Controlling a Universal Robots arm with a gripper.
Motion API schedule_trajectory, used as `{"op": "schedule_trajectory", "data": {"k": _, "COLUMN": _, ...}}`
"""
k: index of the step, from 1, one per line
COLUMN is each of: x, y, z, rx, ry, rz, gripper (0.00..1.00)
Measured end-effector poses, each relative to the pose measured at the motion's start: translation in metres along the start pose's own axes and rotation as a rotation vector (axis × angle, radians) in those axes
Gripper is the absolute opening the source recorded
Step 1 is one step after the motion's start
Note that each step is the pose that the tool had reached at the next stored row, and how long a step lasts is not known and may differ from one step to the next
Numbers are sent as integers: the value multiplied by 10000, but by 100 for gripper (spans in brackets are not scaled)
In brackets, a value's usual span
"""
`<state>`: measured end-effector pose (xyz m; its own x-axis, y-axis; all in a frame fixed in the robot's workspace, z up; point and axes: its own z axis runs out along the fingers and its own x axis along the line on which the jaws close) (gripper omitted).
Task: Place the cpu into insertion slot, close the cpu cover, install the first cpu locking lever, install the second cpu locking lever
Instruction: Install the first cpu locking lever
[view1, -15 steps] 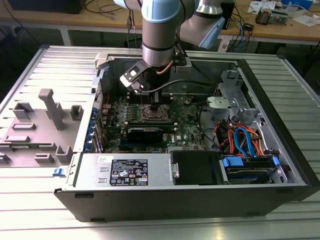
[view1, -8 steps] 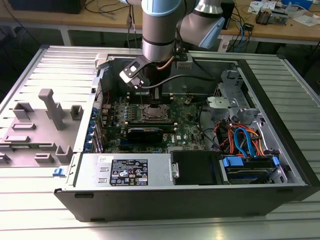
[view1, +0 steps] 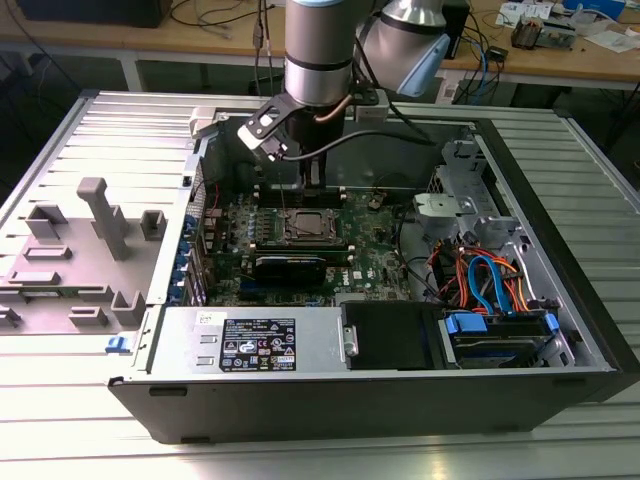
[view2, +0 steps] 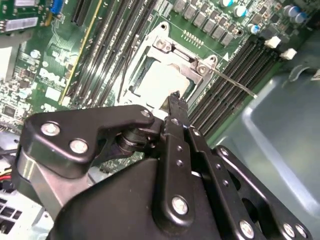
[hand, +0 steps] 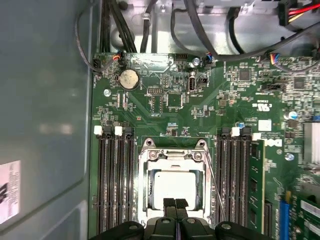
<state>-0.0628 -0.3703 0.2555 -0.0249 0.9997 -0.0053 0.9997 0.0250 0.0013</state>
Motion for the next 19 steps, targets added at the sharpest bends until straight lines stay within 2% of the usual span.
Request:
{"op": "schedule_trajectory", "data": {"k": 6, "x": -1, "y": 0, "z": -177, "rx": 2, "ry": -32, "rz": 0, "gripper": 11}}
{"op": "schedule_trajectory", "data": {"k": 7, "x": -1, "y": 0, "z": -188, "rx": 1, "ry": -32, "rz": 0, "gripper": 11}}
{"op": "schedule_trajectory", "data": {"k": 15, "x": -1, "y": 0, "z": -190, "rx": 2, "ry": -49, "rz": -14, "gripper": 11}}
{"op": "schedule_trajectory", "data": {"k": 17, "x": -1, "y": 1, "z": -190, "rx": 1, "ry": -49, "rz": -118, "gripper": 11}}
{"op": "schedule_trajectory", "data": {"k": 19, "x": -1, "y": 1, "z": -189, "rx": -1, "ry": -48, "rz": -381, "gripper": 11}}
